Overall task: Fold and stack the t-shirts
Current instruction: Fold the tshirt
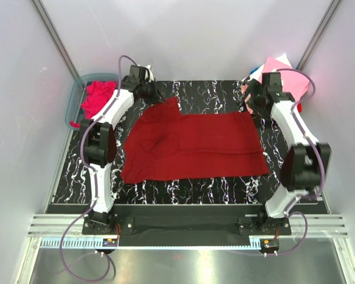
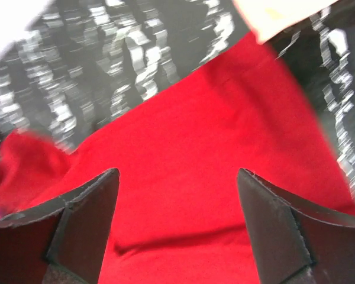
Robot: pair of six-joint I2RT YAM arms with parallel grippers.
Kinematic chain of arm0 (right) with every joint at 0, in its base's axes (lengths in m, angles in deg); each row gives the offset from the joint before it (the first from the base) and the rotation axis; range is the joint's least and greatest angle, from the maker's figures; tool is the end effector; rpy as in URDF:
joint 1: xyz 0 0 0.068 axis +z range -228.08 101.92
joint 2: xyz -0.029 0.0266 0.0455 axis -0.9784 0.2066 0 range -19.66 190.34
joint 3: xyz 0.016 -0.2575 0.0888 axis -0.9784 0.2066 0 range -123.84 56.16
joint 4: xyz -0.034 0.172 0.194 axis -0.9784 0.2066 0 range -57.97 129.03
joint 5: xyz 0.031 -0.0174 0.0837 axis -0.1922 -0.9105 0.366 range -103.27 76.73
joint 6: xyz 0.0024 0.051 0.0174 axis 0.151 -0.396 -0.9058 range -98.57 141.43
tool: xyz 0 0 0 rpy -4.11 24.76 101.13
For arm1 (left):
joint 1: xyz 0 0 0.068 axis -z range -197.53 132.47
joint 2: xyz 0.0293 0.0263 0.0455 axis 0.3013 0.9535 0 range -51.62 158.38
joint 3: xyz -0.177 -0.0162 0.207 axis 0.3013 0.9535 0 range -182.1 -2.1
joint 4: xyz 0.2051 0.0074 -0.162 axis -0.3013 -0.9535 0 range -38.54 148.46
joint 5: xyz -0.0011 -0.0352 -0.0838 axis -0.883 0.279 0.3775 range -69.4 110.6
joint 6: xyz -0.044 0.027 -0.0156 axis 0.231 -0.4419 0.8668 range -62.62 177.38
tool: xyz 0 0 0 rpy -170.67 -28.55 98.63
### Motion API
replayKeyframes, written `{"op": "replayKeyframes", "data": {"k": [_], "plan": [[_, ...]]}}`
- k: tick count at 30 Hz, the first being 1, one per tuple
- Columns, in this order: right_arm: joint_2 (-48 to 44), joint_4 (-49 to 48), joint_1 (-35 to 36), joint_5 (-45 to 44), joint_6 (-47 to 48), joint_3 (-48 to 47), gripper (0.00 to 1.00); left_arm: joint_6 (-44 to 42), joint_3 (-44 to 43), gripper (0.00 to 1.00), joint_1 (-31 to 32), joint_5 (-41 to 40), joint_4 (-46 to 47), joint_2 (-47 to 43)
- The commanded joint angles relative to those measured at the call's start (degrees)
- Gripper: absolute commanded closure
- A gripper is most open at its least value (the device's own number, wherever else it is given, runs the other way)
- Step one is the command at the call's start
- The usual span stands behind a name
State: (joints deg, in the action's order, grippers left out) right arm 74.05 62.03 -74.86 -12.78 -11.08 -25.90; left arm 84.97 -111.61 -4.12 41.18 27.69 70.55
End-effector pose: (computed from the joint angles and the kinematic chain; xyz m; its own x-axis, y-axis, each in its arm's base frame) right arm 0.3705 0.0210 0.3134 -0.5932 0.5049 -0.6270 0.3040 0.8617 0.4064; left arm 0.4745 -0.1260 0.2680 -0.8083 -0.2529 -0.5316 0.1029 0.8284 -0.5506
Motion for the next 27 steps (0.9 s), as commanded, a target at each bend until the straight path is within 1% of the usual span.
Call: {"op": "replayKeyframes", "data": {"k": [1, 3, 5, 6, 7, 9, 11, 15, 19, 24, 27], "plan": [[11.9, 13.4, -1.4, -2.1, 5.2, -11.9, 0.15, -2.5, 2.5, 1.0, 1.0, -2.0, -2.2, -1.9], [18.3, 15.0, -1.7, -0.7, 5.2, -18.4, 0.16, -2.5, 4.0, 1.0, 1.4, -1.7, -1.8, -2.0], [22.5, 16.4, -1.8, -0.8, 5.4, -22.5, 0.16, -2.9, 4.6, 1.0, 1.6, -1.3, -1.8, -2.2], [24.7, 18.6, -1.7, -0.8, 6.0, -26.7, 0.17, -3.1, 5.1, 1.0, 1.8, -1.5, -1.8, -2.3], [28.9, 19.6, -1.7, -1.5, 6.1, -28.7, 0.17, -3.3, 5.4, 1.0, 1.9, -1.7, -1.8, -2.5], [33.9, 21.7, -1.6, -2.9, 6.4, -33.5, 0.18, -3.5, 6.1, 1.0, 2.1, -1.8, -1.9, -2.8], [36.4, 22.2, -1.7, -4.5, 6.8, -36.1, 0.2, -3.6, 6.4, 1.0, 2.3, -1.6, -1.6, -3.4], [40.6, 22.3, -2.2, -9.2, 8.0, -38.3, 0.28, -4.0, 7.3, 1.0, 2.7, -1.7, -1.6, -4.6], [44.6, 22.9, -2.7, -10.8, 8.5, -41.5, 0.29, -4.1, 7.6, 1.0, 2.7, -1.6, -1.7, -4.7], [50.3, 24.6, -2.9, -11.6, 8.6, -47.9, 0.29, -4.3, 7.8, 1.0, 2.8, -1.4, -1.8, -4.6], [52.1, 25.2, -2.9, -12.7, 8.9, -50.2, 0.31, -4.4, 8.1, 1.0, 2.8, -1.4, -1.8, -4.7]]}}
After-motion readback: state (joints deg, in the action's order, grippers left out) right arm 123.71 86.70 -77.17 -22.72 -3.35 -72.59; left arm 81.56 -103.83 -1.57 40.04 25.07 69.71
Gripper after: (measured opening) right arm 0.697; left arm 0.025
